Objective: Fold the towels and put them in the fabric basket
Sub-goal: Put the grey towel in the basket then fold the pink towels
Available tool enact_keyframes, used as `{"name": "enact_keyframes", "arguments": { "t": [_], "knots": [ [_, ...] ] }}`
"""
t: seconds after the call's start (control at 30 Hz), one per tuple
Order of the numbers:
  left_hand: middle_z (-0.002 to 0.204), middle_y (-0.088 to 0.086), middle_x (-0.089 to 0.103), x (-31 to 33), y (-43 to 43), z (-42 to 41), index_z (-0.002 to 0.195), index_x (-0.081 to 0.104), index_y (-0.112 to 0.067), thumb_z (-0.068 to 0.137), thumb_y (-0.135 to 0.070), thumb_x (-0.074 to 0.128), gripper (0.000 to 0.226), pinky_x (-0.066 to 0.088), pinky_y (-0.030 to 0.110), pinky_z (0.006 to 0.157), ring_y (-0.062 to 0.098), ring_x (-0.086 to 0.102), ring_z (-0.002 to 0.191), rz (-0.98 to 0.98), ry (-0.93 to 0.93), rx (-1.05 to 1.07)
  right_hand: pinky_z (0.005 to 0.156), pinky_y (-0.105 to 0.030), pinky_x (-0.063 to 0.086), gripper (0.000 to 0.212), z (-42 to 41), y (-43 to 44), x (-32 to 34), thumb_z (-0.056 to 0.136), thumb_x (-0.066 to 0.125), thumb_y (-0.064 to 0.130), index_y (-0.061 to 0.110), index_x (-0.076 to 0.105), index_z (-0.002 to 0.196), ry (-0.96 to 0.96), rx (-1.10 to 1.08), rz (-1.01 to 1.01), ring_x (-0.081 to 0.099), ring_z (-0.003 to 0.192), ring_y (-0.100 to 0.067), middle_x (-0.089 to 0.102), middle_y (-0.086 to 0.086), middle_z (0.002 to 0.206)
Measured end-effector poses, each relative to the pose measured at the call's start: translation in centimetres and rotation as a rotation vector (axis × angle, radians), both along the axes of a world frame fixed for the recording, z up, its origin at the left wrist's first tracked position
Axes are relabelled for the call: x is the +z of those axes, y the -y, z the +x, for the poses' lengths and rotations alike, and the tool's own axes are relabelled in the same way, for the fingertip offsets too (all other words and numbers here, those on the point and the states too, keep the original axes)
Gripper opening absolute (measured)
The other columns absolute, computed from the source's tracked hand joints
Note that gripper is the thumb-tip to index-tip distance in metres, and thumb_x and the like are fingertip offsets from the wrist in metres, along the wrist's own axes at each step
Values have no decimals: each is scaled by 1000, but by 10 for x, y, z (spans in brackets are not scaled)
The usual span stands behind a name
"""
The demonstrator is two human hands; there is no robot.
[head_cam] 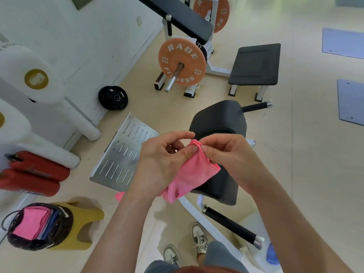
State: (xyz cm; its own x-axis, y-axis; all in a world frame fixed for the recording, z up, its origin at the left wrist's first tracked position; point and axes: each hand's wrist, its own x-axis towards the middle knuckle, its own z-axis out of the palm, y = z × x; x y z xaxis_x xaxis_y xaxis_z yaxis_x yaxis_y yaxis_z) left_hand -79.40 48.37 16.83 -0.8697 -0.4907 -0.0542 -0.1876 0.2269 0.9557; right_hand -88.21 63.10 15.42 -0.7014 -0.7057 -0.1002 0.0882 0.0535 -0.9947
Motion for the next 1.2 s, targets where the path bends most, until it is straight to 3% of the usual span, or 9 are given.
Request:
{"name": "enact_keyframes", "arguments": {
  "t": [0.13,0.23,0.37,0.47,0.6,0.77,0.9,1.0,1.2],
  "knots": [
    [64,-5,63,4,1,-1,77,75,-38,80,-16,74,22,53,38,63,25,57,63,-11,30,-56,82,-35,57,15,-3,-2,3,87,64,7,2,73,98,-5,44,16,69,87,-22,73,-15,90],
    [64,-6,61,4,1,-3,75,72,-33,81,-13,73,21,55,48,54,33,60,66,-6,47,-43,82,-38,56,12,-5,-2,4,85,68,4,1,71,96,-19,66,39,69,85,-23,72,-16,89],
    [63,-15,59,3,-3,-3,71,69,-36,76,-21,68,16,46,24,54,16,50,60,-58,-43,-63,78,-33,56,14,-6,-1,6,80,70,-4,2,66,93,-67,86,78,64,77,-16,69,-11,83],
    [64,-15,55,5,0,-4,74,66,-29,82,-11,68,20,33,13,50,12,39,56,-44,-130,-10,72,-32,55,16,-15,-1,3,79,68,-2,9,64,89,-154,142,282,63,71,-14,70,-8,78],
    [67,-16,56,9,20,-2,77,62,-31,80,-14,62,18,30,13,51,8,41,58,-98,-231,160,62,-21,44,21,-39,-15,-19,80,64,3,23,62,74,-327,214,664,59,64,-8,64,9,68],
    [79,-10,62,-15,60,10,78,62,-32,84,-4,59,29,42,18,75,5,55,78,-107,-253,361,59,-23,44,30,-70,-45,-36,77,54,-7,21,63,75,-393,180,953,59,73,-16,63,2,75],
    [74,-7,57,-47,69,14,79,61,-31,87,-2,60,30,40,18,67,3,52,69,-60,-152,425,43,-15,40,23,-90,-50,-24,83,52,-3,16,65,84,-247,149,983,68,58,-12,70,-4,74],
    [76,-2,59,-61,71,15,81,62,-26,87,3,58,29,44,19,68,6,55,70,-25,-139,438,43,-19,39,23,-107,-48,-9,85,52,-3,17,63,92,-165,202,978,60,44,-8,70,-8,68],
    [76,-1,64,-71,80,-10,86,66,-17,86,5,60,23,49,20,72,3,60,68,24,-113,464,57,-21,52,23,-147,-26,12,86,55,-9,10,66,93,0,226,827,60,65,-12,62,-9,89]
  ]
}}
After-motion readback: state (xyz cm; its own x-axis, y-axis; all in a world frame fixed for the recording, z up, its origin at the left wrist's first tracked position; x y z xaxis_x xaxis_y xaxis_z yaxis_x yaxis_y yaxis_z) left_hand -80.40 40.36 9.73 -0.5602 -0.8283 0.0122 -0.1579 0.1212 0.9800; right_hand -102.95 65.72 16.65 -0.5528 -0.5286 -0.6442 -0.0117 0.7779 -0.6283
